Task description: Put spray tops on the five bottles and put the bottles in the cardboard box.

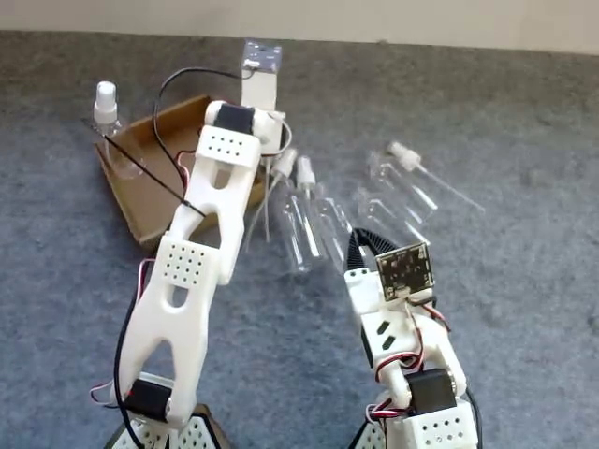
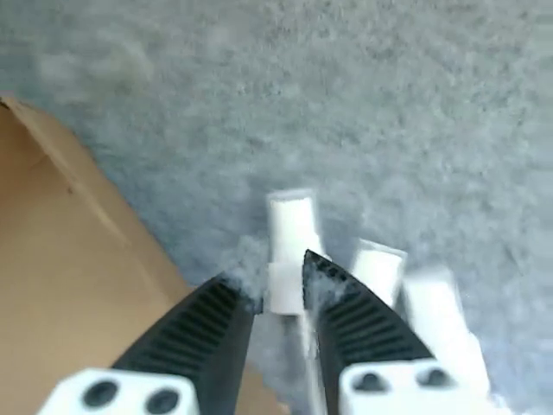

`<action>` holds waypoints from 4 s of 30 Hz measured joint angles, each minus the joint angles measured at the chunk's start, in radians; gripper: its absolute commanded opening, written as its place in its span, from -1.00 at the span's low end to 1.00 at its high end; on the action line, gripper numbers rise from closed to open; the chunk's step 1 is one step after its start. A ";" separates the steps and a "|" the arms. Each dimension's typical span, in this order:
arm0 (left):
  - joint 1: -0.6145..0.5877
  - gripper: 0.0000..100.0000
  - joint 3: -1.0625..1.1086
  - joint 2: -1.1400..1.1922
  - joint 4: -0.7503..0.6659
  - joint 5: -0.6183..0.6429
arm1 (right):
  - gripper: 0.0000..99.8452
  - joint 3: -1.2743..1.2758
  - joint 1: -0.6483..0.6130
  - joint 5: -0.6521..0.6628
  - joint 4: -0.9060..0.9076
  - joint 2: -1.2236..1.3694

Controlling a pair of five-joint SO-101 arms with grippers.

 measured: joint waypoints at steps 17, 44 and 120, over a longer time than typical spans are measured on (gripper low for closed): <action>0.203 -0.93 -0.008 -0.002 0.126 -0.002 | -0.97 0.000 0.000 0.000 0.000 0.000; 0.043 -0.93 -0.216 0.121 0.127 0.002 | -0.97 0.000 0.000 0.000 0.000 0.000; 0.201 -0.70 -0.221 0.058 0.358 0.000 | -0.97 0.002 0.252 0.000 0.000 0.000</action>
